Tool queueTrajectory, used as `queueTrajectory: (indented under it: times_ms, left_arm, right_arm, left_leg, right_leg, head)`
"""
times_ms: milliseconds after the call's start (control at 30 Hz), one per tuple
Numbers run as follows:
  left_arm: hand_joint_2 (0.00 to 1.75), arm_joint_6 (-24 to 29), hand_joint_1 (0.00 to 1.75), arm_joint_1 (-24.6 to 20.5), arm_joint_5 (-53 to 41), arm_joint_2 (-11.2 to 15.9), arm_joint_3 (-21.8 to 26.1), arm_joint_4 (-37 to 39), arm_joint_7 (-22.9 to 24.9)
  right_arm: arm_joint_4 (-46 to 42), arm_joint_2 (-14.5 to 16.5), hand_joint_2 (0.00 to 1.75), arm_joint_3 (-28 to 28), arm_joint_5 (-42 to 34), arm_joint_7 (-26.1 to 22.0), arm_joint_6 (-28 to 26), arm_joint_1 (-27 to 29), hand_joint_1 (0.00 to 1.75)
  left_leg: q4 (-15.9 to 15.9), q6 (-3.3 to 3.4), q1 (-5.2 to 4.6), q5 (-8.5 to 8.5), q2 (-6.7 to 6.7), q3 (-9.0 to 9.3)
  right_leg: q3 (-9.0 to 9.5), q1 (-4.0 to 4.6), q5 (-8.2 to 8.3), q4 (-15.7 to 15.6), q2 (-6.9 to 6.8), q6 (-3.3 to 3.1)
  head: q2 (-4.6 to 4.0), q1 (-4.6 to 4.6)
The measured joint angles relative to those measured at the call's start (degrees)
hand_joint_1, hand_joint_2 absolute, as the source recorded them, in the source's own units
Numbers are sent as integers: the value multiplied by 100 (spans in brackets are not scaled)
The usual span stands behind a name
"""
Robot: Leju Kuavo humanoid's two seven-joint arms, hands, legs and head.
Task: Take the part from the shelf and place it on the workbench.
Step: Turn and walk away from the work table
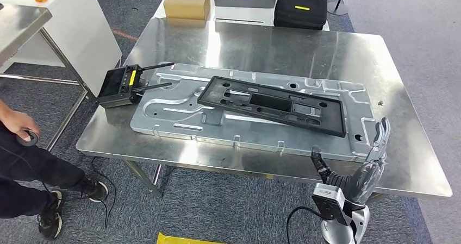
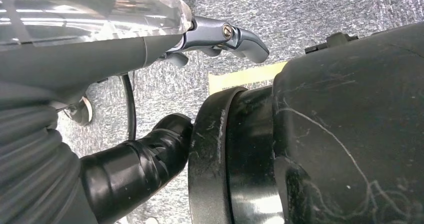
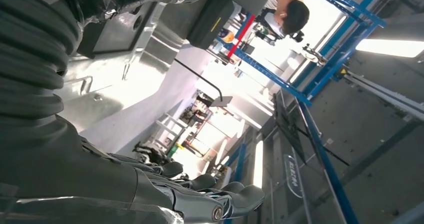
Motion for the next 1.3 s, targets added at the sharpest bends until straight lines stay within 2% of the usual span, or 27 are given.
queueTrajectory:
  times_ms: [33,67,133,167,200,233,300,333,367,467,567,600,633,700,733,767,833,867,900,933,1000,1033,1067,1133,1200,1233,1300]
  left_arm:
    - [0,-2,0,0,0,1,-1,0,-2]
    - [0,-3,0,0,0,1,-2,0,-4]
    - [0,-5,0,-2,0,6,-4,0,-6]
    - [0,-6,0,-2,-1,9,-7,0,-7]
    - [0,-7,0,-3,-1,12,-10,0,-9]
    - [0,-7,0,-3,-2,16,-15,0,-10]
    - [0,-7,0,-3,-2,20,-26,0,-12]
    - [0,-7,0,-3,-2,23,-31,0,-10]
    - [0,-7,0,-3,-2,26,-36,0,-2]
    - [0,-7,0,-4,-2,33,-40,0,21]
    - [0,-7,0,-4,-2,33,-40,0,23]
    - [0,-7,0,-5,-2,33,-40,0,24]
    - [0,-7,0,-6,-2,30,-41,0,23]
    - [0,-8,0,-9,-2,17,-45,0,19]
    - [0,-9,0,-11,-2,10,-48,0,12]
    - [0,-11,0,-12,-2,7,-50,0,4]
    - [0,-19,0,-12,-2,7,-52,0,-16]
    - [0,-23,0,-12,-2,7,-54,0,-25]
    - [0,-26,0,-12,-2,7,-55,0,-32]
    - [0,-28,0,-13,-2,7,-56,0,-36]
    - [0,-27,0,-16,-2,2,-65,0,-39]
    - [0,-26,0,-18,-2,0,-74,0,-39]
    - [0,-25,0,-19,-2,-3,-84,0,-39]
    - [0,-21,0,-22,-2,-2,-99,0,-39]
    - [0,-17,0,-25,-2,8,-106,0,-37]
    - [0,-15,0,-26,-2,12,-110,0,-38]
    - [0,-12,0,-27,-2,18,-119,0,-41]
  right_arm:
    - [-2,0,175,0,-18,7,0,-1,0]
    - [-3,-2,175,0,-34,12,0,-2,0]
    - [-5,-7,175,0,-59,17,0,-2,0]
    - [-5,-9,175,0,-68,17,0,-4,0]
    - [-6,-9,175,0,-78,17,0,-6,0]
    - [-6,-9,175,0,-84,17,0,-6,0]
    - [-5,-9,175,0,-94,17,0,-3,0]
    - [-4,-9,175,0,-97,17,0,-1,0]
    - [-4,-9,175,0,-100,17,0,0,0]
    - [-4,-9,175,0,-103,17,0,0,0]
    - [-4,-9,175,0,-103,17,0,0,0]
    - [-4,-9,175,0,-103,17,0,-1,0]
    - [-4,-9,175,0,-104,17,0,-2,0]
    - [-4,-10,175,0,-105,17,0,-5,0]
    - [-5,-10,175,0,-105,17,0,-6,0]
    - [-5,-11,175,0,-105,17,0,-6,0]
    - [-4,-11,175,0,-105,17,0,-3,0]
    - [-2,-11,175,0,-105,17,0,0,0]
    - [1,-11,175,0,-106,17,0,1,0]
    - [2,-11,175,0,-106,17,0,0,0]
    - [2,-11,175,0,-104,17,0,-8,0]
    - [-1,-11,175,0,-101,18,0,-13,0]
    - [-2,-11,175,0,-98,18,0,-18,0]
    - [-4,-12,175,0,-92,19,0,-20,0]
    - [-5,-12,175,0,-85,21,0,-21,0]
    - [-5,-11,175,0,-81,22,0,-23,0]
    - [-5,-9,175,0,-75,26,0,-20,0]
  left_leg:
    - [2,-24,-8,2,-1,-11]
    - [-6,-51,-17,9,-1,-19]
    - [-9,-108,-24,1,0,-19]
    - [57,-141,-28,-66,3,-45]
    - [217,-174,-31,-194,5,-110]
    - [505,-206,-29,-389,8,-226]
    - [1245,-254,-28,-782,10,-511]
    - [1503,-271,-27,-874,10,-591]
    - [1543,-282,-21,-843,10,-573]
    - [1210,-292,-2,-598,11,-370]
    - [1146,-293,1,-564,11,-335]
    - [896,-301,16,-456,10,-213]
    - [605,-274,23,-351,-2,-100]
    - [40,-136,45,-105,-13,103]
    - [-14,-45,41,-69,-14,80]
    - [-25,12,43,-24,-3,58]
    - [-14,50,31,20,7,-13]
    - [-6,53,23,36,7,-43]
    - [1,56,15,47,5,-66]
    - [6,54,6,56,2,-78]
    - [8,45,-11,67,-3,-82]
    - [14,32,-26,74,-5,-91]
    - [16,11,-33,84,-4,-105]
    - [9,-40,-43,111,0,-128]
    - [26,-98,-55,80,3,-141]
    - [124,-132,-61,-18,4,-182]
    - [645,-197,-61,-397,5,-383]
  right_leg:
    - [71,16,19,-159,1,-24]
    - [79,28,9,-190,4,-43]
    - [81,-6,46,-244,-2,-93]
    - [87,-27,69,-278,-12,-129]
    - [88,-48,94,-312,-25,-161]
    - [81,-54,112,-329,-39,-184]
    - [44,-49,131,-324,-53,-200]
    - [25,-47,137,-314,-59,-199]
    - [5,-48,145,-299,-62,-193]
    - [-27,-54,156,-267,-62,-178]
    - [-29,-55,157,-264,-62,-177]
    - [-37,-56,160,-251,-62,-169]
    - [-66,-44,178,-231,-55,-133]
    - [-149,-37,163,-137,-37,-10]
    - [-230,-35,57,16,-28,55]
    - [-334,-46,-127,275,-25,96]
    - [-623,-50,-556,1030,-23,134]
    - [-720,-50,-666,1316,-23,139]
    - [-727,-46,-672,1420,-23,130]
    - [-615,-41,-572,1291,-22,108]
    - [-163,-4,-252,526,-25,16]
    - [39,18,-138,147,-28,-32]
    - [161,40,-79,-108,-32,-70]
    - [202,56,-60,-242,-32,-103]
    - [202,8,0,-314,-46,-141]
    - [199,-17,38,-356,-60,-169]
    - [161,-39,98,-395,-90,-203]
  head:
    - [0,0]
    - [0,-1]
    - [0,-1]
    - [0,-4]
    - [0,-7]
    - [0,-9]
    - [0,-10]
    - [0,-10]
    - [0,-10]
    - [0,-10]
    - [0,-10]
    - [0,-10]
    - [0,-9]
    - [0,-4]
    - [0,-2]
    - [0,-1]
    - [0,-2]
    - [0,-2]
    - [0,-2]
    - [0,-2]
    - [0,-2]
    - [0,-2]
    - [0,-2]
    - [0,-3]
    - [0,-3]
    - [0,-7]
    - [0,-14]
